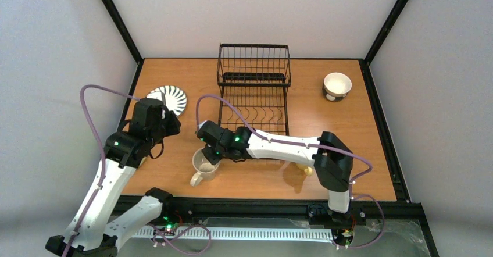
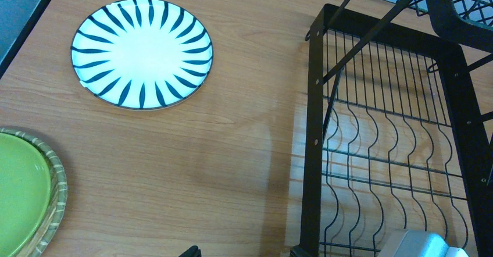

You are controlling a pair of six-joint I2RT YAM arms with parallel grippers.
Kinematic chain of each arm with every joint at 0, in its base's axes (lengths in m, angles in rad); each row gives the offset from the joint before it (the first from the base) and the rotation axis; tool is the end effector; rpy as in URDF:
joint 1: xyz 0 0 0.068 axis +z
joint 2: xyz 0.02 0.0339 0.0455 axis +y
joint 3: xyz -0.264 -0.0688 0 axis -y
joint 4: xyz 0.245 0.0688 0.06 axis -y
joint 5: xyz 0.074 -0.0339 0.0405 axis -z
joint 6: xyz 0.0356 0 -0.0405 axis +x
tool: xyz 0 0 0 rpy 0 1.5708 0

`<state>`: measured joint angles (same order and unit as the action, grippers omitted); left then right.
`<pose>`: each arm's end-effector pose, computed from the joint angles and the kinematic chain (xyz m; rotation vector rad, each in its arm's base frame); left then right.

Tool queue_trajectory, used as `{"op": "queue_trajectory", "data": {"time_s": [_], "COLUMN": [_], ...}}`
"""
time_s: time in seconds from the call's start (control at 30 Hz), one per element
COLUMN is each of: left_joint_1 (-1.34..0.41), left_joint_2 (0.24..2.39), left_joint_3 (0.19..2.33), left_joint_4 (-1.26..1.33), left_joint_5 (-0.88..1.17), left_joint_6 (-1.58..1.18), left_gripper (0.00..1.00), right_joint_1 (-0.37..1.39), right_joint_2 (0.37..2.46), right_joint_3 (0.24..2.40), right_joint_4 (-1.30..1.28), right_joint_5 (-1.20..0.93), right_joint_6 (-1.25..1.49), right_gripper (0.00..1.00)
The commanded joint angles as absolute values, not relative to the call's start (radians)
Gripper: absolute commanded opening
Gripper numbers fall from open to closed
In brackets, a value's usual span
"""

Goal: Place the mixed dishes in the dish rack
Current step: Grab the cup at the center of the board.

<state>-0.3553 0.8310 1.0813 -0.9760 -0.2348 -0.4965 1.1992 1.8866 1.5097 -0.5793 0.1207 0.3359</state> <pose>0.1396 -0.0429 0.3552 -0.2809 2.2613 -0.1783 0.1547 0.3851 0.2407 -1.0348 2.3648 0.4565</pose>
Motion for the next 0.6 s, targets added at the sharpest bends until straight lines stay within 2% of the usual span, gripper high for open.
{"op": "queue_trajectory", "data": {"time_s": [0.0, 0.57], "left_joint_1": [-0.361, -0.361], "left_joint_2": [0.812, 0.718], "left_joint_3": [1.069, 1.138], "left_joint_4": [-0.978, -0.93], "left_joint_5": [-0.228, -0.158], "left_joint_6": [-0.544, -0.725], "left_gripper": [0.89, 0.91], "right_joint_1": [1.194, 1.194], "right_joint_2": [1.837, 1.518], "right_joint_3": [1.457, 1.342], "right_joint_4": [-0.615, -0.438], "right_joint_5": [0.148, 0.16], "right_joint_6": [0.325, 0.294], "right_gripper": [0.02, 0.02]}}
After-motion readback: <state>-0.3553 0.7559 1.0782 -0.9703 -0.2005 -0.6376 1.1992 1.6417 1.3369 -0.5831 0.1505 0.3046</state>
